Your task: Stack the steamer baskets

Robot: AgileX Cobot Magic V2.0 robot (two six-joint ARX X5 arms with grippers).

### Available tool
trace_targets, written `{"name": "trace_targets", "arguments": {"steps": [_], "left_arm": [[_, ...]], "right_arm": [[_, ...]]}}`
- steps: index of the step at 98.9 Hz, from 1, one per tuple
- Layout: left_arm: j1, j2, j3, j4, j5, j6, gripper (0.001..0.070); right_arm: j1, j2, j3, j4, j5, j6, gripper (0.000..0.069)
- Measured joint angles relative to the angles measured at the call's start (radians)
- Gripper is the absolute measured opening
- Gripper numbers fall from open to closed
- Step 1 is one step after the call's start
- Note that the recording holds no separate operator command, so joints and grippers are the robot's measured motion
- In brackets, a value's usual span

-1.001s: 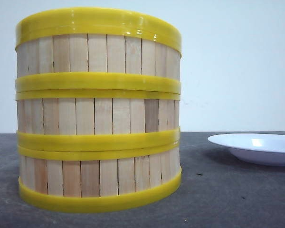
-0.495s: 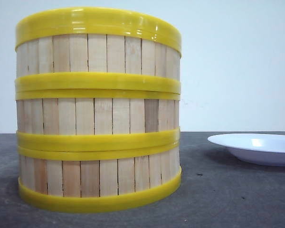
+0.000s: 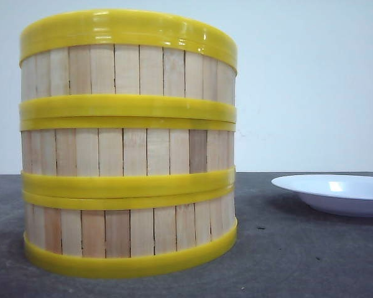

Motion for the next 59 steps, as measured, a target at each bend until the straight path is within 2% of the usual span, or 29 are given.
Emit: {"name": "trace_targets", "arguments": {"steps": [24, 40, 59], "left_arm": [[0.0, 0.003, 0.0, 0.0, 0.0, -0.022, 0.0018], [0.043, 0.002, 0.0, 0.0, -0.003, -0.021, 0.0018], [0.045, 0.002, 0.0, 0.0, -0.001, -0.026, 0.0018]], "right_arm": [[0.0, 0.0, 0.0, 0.023, 0.0, 0.0, 0.0019], [0.0, 0.0, 0.0, 0.023, 0.0, 0.0, 0.0019], [0.0, 0.0, 0.0, 0.024, 0.0, 0.0, 0.0019]]}}
